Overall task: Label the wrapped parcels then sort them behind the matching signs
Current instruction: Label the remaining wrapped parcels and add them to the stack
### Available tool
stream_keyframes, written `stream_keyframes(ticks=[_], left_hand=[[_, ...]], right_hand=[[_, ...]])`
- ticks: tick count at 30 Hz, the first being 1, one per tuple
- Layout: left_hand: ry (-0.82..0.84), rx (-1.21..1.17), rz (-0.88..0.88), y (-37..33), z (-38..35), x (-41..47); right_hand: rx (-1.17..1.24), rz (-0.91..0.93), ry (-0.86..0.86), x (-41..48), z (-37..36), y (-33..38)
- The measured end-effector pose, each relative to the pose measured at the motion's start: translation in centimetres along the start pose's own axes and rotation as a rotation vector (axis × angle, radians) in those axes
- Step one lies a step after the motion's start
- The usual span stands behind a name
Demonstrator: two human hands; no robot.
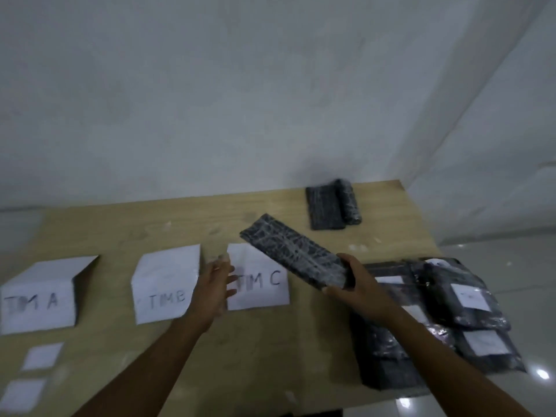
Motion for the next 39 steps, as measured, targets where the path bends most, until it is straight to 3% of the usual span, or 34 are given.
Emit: stream_keyframes(ticks=[7, 15, 27, 33, 36, 39], left_hand=[[0.013, 0.059, 0.011, 3.9, 11.5, -3.3], [0.107, 0.336, -0.003, 8.6, 20.4, -7.1], [0.25, 0.57, 0.056, 14.2, 24.4, -8.3], [0.311, 0.57, 0.054, 14.6, 24.8, -8.0], [0.24, 0.598, 0.01, 14.3, 25.3, -8.0], [0.001, 0.668, -0.039, 14.2, 27.4, -7.7]], right_hand=[[-0.161, 0.022, 0.145, -2.3, -12.7, 0.8], [-0.35, -0.021, 0.211, -2.3, -21.6, -0.9], [-0.626, -0.016, 0.092, -1.0, -27.4, -1.1], [-0.697, -0.024, 0.141, -1.0, -27.1, -0.9], [-0.711, -0.01, 0.086, -1.2, -27.1, -0.8], [-0.653, 0.093, -0.014, -1.3, -28.4, 0.0]])
Point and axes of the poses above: each hand's wrist, its own x-axis towards the middle knuckle, its own z-axis out of the back of the hand, y = z × x, the point moved 1 cm from there along x, towards the middle knuckle, and after that the axes turned 14 degrees about -z, right-handed, at the moved point
